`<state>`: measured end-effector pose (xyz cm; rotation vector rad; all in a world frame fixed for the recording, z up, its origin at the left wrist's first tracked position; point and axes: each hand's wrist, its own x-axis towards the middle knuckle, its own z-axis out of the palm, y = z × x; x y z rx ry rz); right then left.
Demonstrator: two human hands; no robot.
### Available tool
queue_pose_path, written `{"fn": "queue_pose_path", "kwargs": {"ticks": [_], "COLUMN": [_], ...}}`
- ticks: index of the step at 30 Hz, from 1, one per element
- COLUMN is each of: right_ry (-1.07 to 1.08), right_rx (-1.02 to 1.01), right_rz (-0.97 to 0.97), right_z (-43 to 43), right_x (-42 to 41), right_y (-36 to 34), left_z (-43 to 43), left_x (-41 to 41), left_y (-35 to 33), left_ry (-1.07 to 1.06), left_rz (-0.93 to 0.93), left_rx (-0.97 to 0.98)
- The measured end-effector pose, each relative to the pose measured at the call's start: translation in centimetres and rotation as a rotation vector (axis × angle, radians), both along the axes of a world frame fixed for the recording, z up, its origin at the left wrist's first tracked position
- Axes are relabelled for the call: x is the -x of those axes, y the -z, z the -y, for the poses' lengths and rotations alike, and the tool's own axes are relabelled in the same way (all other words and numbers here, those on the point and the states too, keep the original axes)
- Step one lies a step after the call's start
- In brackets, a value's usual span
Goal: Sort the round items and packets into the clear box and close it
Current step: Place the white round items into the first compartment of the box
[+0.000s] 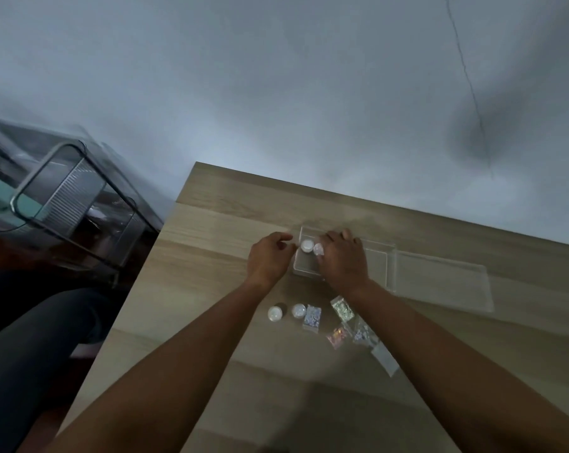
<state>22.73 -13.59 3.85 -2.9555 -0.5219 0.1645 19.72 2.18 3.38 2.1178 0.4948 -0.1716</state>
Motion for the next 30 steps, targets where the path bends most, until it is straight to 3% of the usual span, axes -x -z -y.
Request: {"fn": "queue_pose_path", "kwargs": {"ticks": [4, 7, 12, 21, 26, 30], "right_ry": [0.02, -0.049, -0.052, -0.027, -0.004, 0.087], "right_rx": [-0.245, -0.381, -0.246, -0.162, -0.258, -0.375], "right_rz": [0.072, -0.08, -0.278, -0.173, -0.164, -0.108], "right_z": [0.4, 0.4, -0.2, -0.4, 0.0, 1.2], "right_x": [3.4, 7.0, 10.7, 11.6, 11.3, 10.6], "right_y": [-1.3, -0.7, 2.1, 3.5, 2.7, 1.9], "left_z": [-1.8, -2.8, -2.8, -1.5, -1.8, -1.9], "left_x": [2.8, 5.7, 9.9, 11.2, 10.4, 7.1], "left_y": [-0.5, -0.3, 1.2, 2.3, 1.7, -0.5], "left_ry": [0.101, 0.254, 0.47, 0.346, 0.295, 0.222], "left_rz": [-0.038, -0.13, -0.173, -0.074, -0.012, 0.142], "left_rx": [-0.088, -0.109, -0.24, -0.281, -0.284, -0.278]}}
